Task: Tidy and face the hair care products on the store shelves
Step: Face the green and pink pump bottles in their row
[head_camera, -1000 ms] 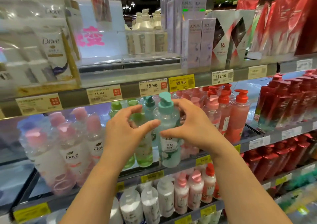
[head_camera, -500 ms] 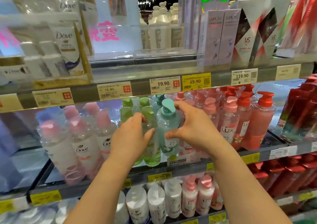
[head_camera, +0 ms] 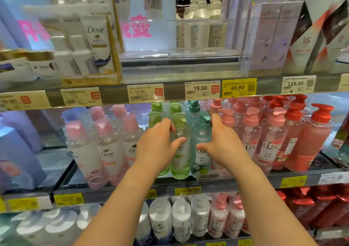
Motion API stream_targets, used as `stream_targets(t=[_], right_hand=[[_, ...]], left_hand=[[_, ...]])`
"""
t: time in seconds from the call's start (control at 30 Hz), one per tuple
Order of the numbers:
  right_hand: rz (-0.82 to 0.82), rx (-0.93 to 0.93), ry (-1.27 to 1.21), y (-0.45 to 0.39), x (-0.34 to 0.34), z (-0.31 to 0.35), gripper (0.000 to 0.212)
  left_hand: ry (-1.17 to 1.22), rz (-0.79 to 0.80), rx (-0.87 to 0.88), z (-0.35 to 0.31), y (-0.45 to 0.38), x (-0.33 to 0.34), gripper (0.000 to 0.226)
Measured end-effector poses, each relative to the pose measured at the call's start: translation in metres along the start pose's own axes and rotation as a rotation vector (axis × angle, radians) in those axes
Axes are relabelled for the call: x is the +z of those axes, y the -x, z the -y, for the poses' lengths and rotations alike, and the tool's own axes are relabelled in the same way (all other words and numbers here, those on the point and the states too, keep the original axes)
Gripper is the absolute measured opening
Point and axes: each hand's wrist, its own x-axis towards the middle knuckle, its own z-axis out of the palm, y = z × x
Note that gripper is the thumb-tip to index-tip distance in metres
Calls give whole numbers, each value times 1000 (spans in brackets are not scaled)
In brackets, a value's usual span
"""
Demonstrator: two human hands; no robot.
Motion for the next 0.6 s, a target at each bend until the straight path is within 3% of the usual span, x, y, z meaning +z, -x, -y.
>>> stream_targets(t=[0.17, 0.33, 0.47, 0.6], right_hand=[[-54, 34, 22, 13, -17, 17, 70], [-270, -38, -25, 25, -30, 41, 36], [-97, -166, -259, 26, -6, 81, 17], [105, -342, -240, 28, 39, 129, 17]], left_hand=[[264, -34, 26, 18, 13, -2, 18], [560, -271, 54, 52, 42, -25, 8], [643, -506, -32, 91, 61, -55, 7], [613, -616, -188, 145, 76, -79, 13]])
